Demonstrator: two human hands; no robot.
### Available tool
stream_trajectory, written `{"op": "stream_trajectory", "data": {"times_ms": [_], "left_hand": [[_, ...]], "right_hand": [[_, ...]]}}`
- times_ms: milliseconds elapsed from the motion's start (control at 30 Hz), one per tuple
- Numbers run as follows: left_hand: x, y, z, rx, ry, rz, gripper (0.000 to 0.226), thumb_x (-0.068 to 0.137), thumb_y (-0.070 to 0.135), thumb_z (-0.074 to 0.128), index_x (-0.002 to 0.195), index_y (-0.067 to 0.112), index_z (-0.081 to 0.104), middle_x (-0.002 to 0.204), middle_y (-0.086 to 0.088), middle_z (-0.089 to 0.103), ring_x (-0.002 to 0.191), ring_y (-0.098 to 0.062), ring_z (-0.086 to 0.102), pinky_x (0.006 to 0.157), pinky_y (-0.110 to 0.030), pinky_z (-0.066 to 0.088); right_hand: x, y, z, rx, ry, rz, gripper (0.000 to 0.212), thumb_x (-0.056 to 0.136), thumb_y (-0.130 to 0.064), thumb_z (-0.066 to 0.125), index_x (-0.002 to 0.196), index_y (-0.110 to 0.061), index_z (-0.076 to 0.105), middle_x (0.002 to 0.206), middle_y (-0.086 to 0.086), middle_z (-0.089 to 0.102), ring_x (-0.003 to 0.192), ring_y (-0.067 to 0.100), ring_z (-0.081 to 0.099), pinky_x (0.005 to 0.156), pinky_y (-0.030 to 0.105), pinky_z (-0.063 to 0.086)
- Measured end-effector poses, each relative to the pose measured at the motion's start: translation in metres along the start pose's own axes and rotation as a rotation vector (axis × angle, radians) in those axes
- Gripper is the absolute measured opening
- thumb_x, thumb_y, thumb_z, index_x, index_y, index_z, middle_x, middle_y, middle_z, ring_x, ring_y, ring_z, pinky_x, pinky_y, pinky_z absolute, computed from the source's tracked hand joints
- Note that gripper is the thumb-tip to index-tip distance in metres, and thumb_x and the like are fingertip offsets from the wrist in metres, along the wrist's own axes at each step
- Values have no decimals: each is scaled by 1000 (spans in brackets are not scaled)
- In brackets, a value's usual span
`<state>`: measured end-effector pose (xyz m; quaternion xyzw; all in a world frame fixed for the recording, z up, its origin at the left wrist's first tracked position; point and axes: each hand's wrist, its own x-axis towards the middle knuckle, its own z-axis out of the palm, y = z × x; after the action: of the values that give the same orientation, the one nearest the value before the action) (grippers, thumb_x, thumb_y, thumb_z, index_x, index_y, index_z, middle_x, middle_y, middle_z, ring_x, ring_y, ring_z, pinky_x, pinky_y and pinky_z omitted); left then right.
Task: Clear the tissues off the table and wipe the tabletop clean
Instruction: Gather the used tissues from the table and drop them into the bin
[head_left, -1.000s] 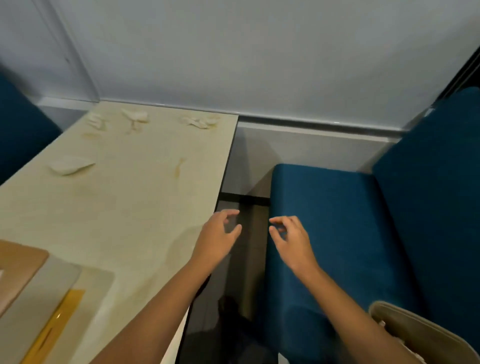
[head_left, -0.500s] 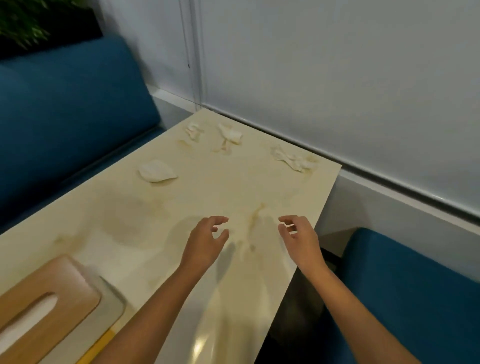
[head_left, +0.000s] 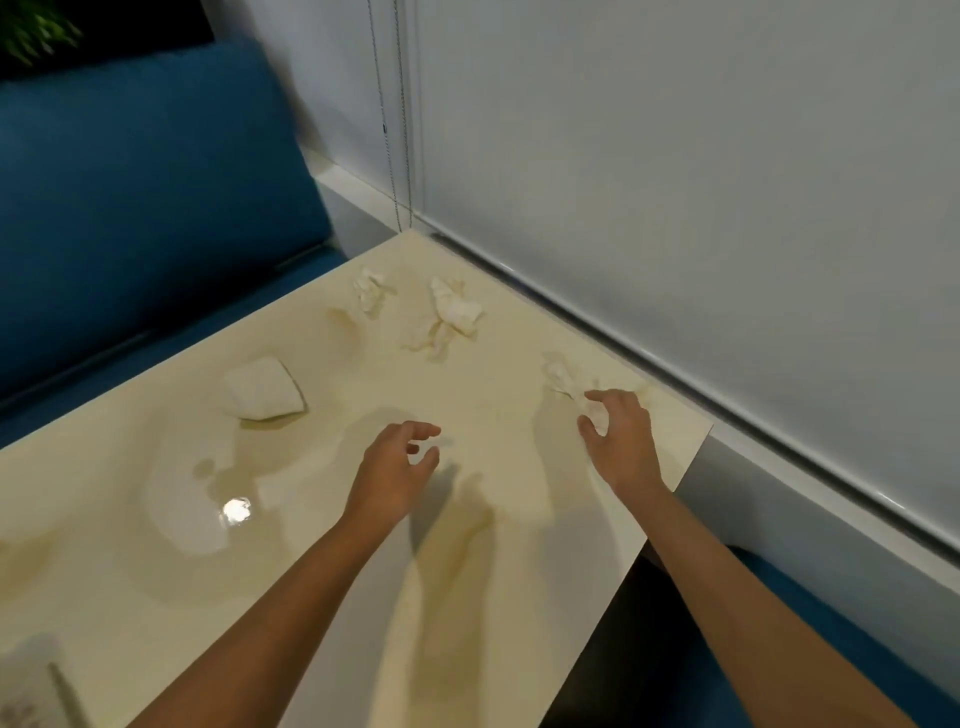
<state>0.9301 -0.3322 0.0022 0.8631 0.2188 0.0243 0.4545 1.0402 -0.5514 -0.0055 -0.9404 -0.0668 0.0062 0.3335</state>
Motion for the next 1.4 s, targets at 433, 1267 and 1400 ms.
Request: {"op": "stream_trajectory", "data": {"times_ms": [433, 1267, 1400], "left_hand": [[47, 17, 36, 9, -26, -21, 19, 90, 14, 56, 108, 19, 62, 115, 2, 57, 96, -13, 56, 85, -23, 43], [118, 132, 218, 483, -332, 554, 40, 97, 20, 44, 137, 16, 42, 142, 1, 41, 127, -18, 37, 102, -30, 36], [124, 124, 231, 577, -325, 677, 29, 94, 13, 52, 121, 7, 60, 124, -8, 57, 112, -26, 50, 92, -35, 46]], "right_hand": [[52, 34, 35, -241, -94, -137, 32, 95, -10, 46, 124, -12, 57, 119, 9, 52, 104, 26, 41, 78, 29, 43], [69, 93, -79, 346, 330, 124, 19, 88, 1, 57, 104, -3, 66, 98, 1, 57, 83, 5, 52, 69, -2, 37], [69, 96, -75, 367, 339, 121, 19, 87, 2, 57, 103, -4, 67, 95, 0, 57, 80, 0, 53, 71, 0, 40]]}}
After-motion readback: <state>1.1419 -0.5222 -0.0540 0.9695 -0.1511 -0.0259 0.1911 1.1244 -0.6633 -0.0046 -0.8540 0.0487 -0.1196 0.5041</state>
